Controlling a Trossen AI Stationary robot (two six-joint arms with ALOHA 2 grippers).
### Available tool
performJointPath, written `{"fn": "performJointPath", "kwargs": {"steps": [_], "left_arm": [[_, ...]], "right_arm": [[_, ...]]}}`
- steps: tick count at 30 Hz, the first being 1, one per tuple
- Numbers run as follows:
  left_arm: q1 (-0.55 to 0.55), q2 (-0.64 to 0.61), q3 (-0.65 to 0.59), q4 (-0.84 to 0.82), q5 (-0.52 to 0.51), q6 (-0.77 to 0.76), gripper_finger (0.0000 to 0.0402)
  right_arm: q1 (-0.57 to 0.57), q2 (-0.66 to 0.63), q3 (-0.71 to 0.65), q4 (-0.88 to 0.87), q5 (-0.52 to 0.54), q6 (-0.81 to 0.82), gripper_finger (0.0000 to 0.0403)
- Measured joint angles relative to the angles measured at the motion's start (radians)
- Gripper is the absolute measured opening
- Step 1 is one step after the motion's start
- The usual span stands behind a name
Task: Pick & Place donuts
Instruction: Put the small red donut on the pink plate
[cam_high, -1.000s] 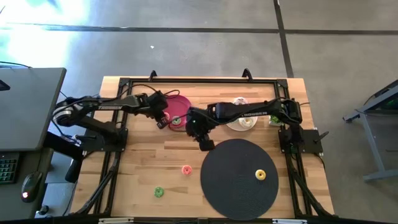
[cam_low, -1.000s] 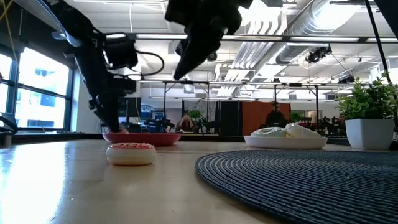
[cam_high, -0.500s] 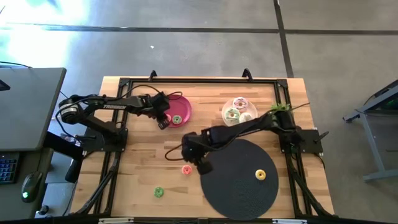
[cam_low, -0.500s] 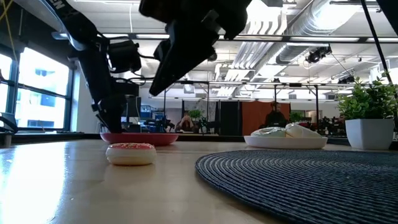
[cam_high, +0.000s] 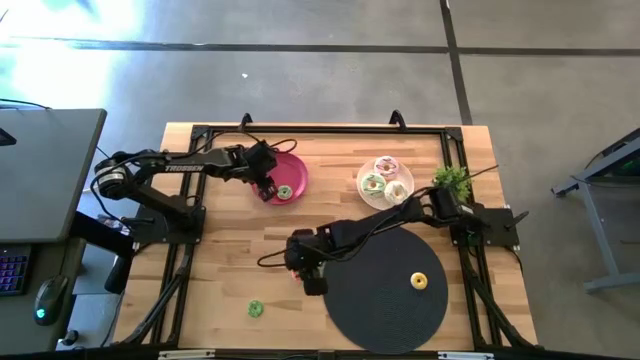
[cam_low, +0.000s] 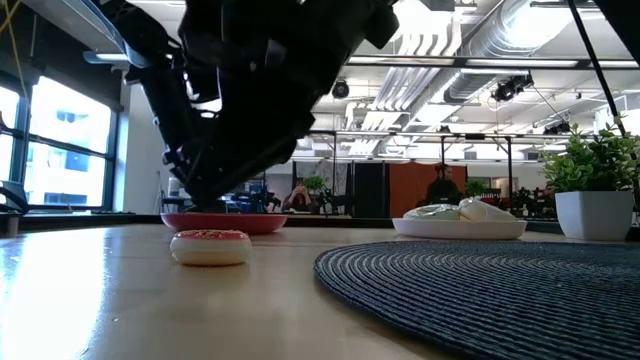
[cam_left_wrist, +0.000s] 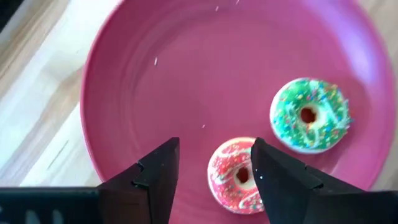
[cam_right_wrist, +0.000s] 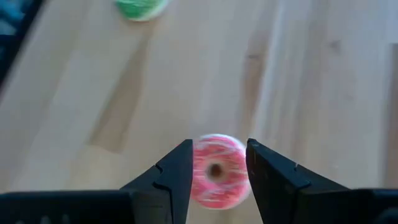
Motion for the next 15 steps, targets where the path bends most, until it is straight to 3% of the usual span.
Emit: {"fn": "performJointPath", "kwargs": {"steps": [4, 7, 15], "left_arm": [[0.0, 0.0, 0.027, -0.014, 0.018, 0.003, 0.0191], [0.0, 0.0, 0.042, -0.016, 0.018, 0.01, 0.0191], [0.0, 0.0, 0.067, -0.018, 0.018, 0.012, 0.0191]], "right_arm": [[-0.001, 0.0, 0.0, -0.034, 0.082, -0.022, 0.0138], [-0.006, 0.0, 0.0, -0.047, 0.03, -0.02, 0.0138], [-0.013, 0.032, 0.002, -0.042, 0.011, -0.021, 0.0138]]}}
